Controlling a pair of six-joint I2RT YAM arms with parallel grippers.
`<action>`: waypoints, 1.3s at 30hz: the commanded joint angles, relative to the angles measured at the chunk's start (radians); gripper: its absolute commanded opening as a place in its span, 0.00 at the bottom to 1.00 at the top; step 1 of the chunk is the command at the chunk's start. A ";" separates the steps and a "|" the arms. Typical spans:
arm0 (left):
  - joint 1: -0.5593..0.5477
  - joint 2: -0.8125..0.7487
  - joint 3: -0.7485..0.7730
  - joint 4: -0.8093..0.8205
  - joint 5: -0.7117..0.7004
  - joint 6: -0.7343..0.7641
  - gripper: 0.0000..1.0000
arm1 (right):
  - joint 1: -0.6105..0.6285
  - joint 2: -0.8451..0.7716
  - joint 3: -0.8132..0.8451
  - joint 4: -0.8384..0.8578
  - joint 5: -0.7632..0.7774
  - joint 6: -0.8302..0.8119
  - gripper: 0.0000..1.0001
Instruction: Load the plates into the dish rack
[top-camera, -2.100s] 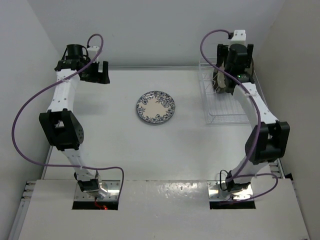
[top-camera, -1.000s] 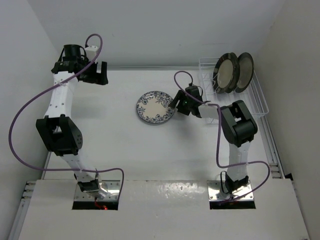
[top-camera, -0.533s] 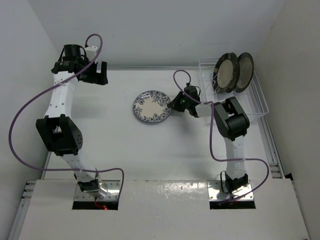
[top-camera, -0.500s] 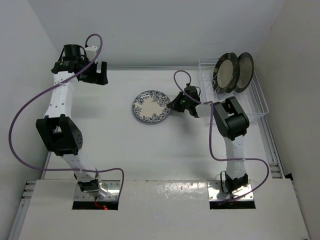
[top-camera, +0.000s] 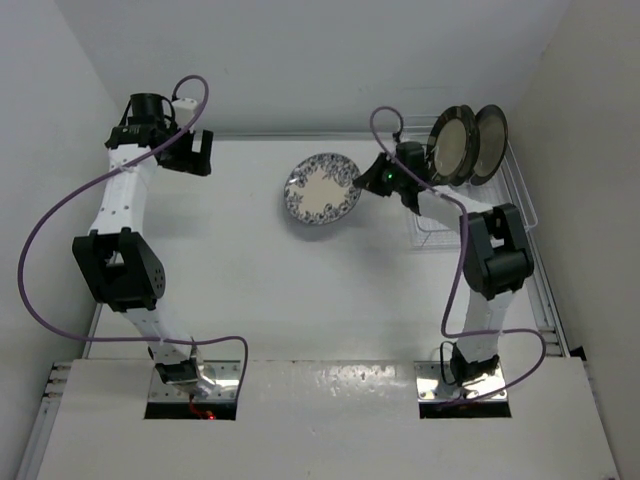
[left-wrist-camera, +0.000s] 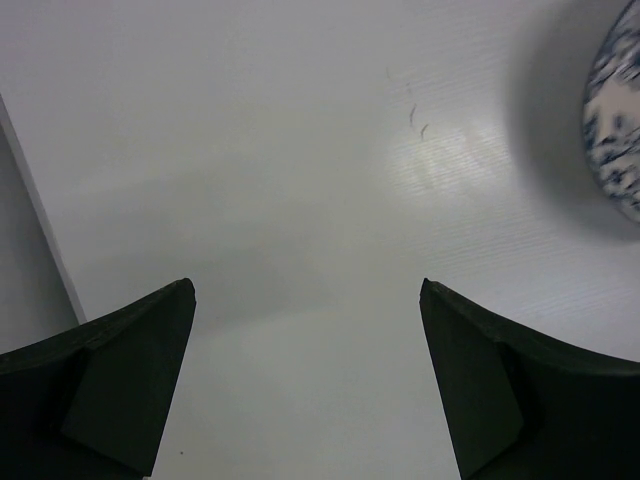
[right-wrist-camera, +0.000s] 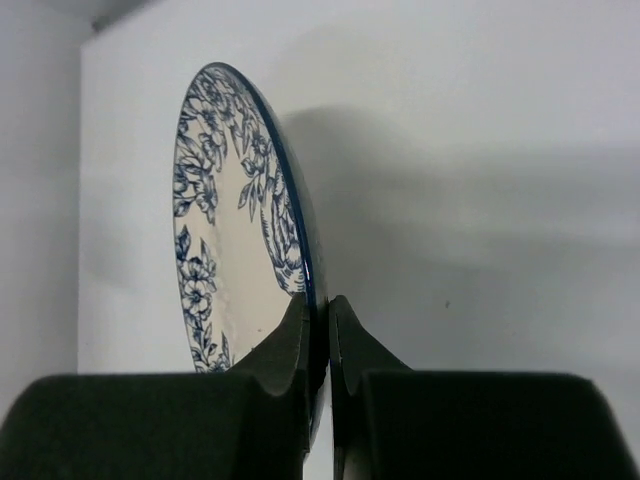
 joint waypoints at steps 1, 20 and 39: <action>-0.011 -0.029 -0.017 -0.019 -0.067 0.044 1.00 | -0.067 -0.171 0.157 0.076 -0.015 -0.055 0.00; -0.031 -0.018 -0.047 -0.042 -0.049 0.065 1.00 | -0.311 -0.353 0.458 -0.213 0.459 -0.697 0.00; -0.031 0.002 -0.020 -0.060 -0.040 0.065 1.00 | -0.280 -0.258 0.369 -0.098 0.625 -0.903 0.00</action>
